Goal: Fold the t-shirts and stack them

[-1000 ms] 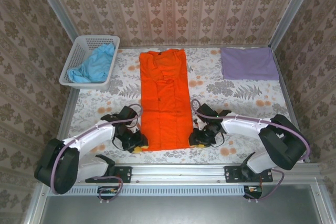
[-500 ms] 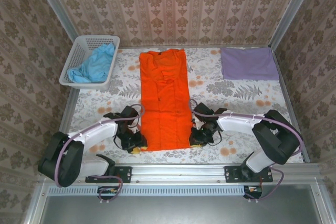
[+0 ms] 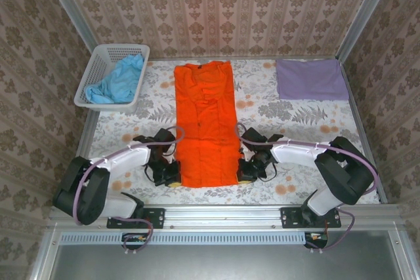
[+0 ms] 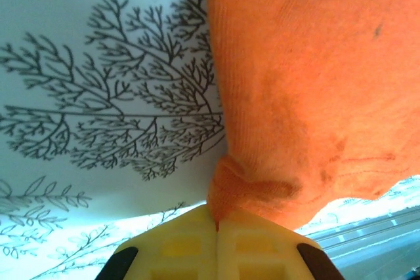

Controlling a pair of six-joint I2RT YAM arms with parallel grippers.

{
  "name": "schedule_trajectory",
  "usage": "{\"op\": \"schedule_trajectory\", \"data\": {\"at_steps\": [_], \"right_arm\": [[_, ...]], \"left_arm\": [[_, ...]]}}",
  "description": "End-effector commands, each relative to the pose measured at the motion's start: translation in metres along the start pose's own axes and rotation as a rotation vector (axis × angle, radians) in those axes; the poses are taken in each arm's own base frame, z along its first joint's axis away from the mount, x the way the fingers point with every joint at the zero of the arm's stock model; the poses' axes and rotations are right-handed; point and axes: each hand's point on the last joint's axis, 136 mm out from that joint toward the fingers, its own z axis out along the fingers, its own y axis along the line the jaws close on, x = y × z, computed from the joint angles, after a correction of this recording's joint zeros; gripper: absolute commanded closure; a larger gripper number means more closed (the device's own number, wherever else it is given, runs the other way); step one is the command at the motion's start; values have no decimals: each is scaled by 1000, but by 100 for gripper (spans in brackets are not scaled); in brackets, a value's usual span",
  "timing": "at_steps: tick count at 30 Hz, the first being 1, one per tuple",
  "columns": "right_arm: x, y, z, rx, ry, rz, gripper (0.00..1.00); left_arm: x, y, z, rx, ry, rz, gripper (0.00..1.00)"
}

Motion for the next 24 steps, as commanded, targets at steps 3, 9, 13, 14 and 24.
{"op": "schedule_trajectory", "data": {"at_steps": [3,9,13,14,24], "right_arm": [[24,-7,-7,-25,45,29,100],[45,-3,-15,-84,61,58,100],[54,4,-22,-123,65,78,100],[55,8,-25,-138,66,76,100],[29,31,-70,-206,-47,117,100]], "left_arm": [[25,-9,-12,24,65,34,100],[49,-18,-20,82,125,30,100],[59,-20,-26,104,151,42,100],[63,-23,-28,119,169,47,100],[39,-65,-77,257,79,82,100]]}}
